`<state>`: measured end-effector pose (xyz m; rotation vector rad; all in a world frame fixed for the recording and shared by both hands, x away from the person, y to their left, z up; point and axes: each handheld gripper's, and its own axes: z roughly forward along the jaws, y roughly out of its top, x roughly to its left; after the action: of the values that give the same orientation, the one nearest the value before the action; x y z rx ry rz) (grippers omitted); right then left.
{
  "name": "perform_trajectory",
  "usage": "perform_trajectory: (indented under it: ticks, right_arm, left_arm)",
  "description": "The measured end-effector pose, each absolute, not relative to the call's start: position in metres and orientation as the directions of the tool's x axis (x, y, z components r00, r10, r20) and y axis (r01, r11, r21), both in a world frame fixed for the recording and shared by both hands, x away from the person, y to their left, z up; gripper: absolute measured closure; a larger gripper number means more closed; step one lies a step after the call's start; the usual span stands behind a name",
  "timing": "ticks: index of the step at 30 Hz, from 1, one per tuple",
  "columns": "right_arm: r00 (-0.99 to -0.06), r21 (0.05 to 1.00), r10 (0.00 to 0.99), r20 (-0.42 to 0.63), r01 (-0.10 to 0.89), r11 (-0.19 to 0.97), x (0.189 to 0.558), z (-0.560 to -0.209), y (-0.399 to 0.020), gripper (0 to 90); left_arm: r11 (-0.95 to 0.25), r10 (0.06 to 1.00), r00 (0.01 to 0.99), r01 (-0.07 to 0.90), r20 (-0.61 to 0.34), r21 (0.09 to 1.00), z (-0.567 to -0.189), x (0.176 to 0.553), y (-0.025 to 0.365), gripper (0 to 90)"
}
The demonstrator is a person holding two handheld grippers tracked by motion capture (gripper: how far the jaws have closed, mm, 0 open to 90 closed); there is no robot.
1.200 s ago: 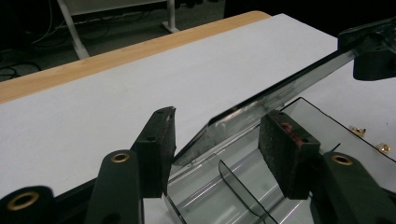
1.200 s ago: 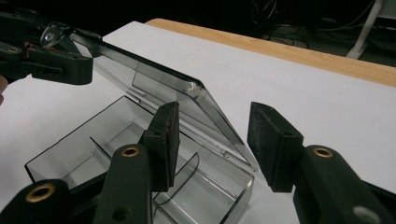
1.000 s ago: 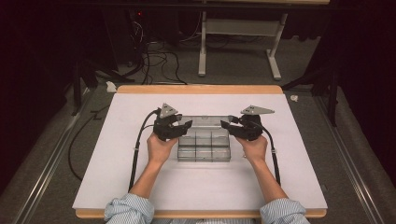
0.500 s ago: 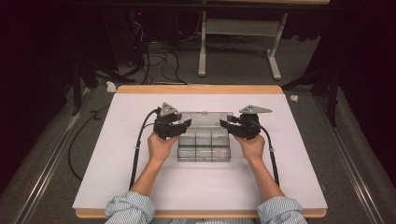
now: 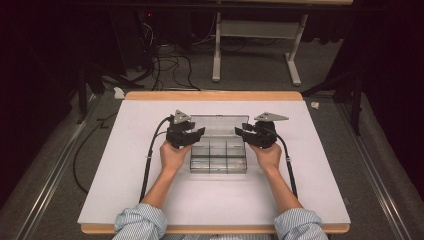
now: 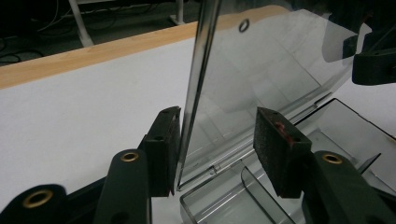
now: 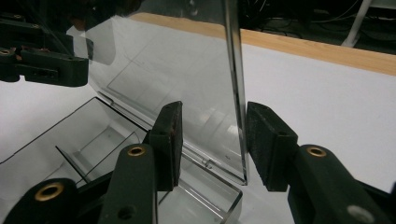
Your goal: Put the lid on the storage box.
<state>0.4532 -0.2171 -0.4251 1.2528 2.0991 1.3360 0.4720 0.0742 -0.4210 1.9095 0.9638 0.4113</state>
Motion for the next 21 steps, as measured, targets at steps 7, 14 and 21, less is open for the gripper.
perform_trajectory:
  ticks: [7, 14, 21]
  right_arm:
    - [-0.533, 0.855, 0.834, 0.141, 0.491, 0.169, 0.457, -0.429, -0.216, 59.5]
    - [-0.522, 0.849, 0.839, 0.15, 0.503, 0.161, 0.461, -0.433, -0.217, 60.4]
    - [-0.519, 0.843, 0.845, 0.133, 0.507, 0.178, 0.466, -0.431, -0.212, 60.5]
  left_arm:
    - [-0.278, 0.772, 0.629, 0.464, -0.092, 0.841, -0.422, 0.477, 0.071, 52.0]
    - [-0.281, 0.777, 0.623, 0.467, -0.087, 0.839, -0.424, 0.482, 0.069, 52.0]
    - [-0.275, 0.779, 0.619, 0.475, -0.095, 0.836, -0.425, 0.486, 0.069, 51.8]
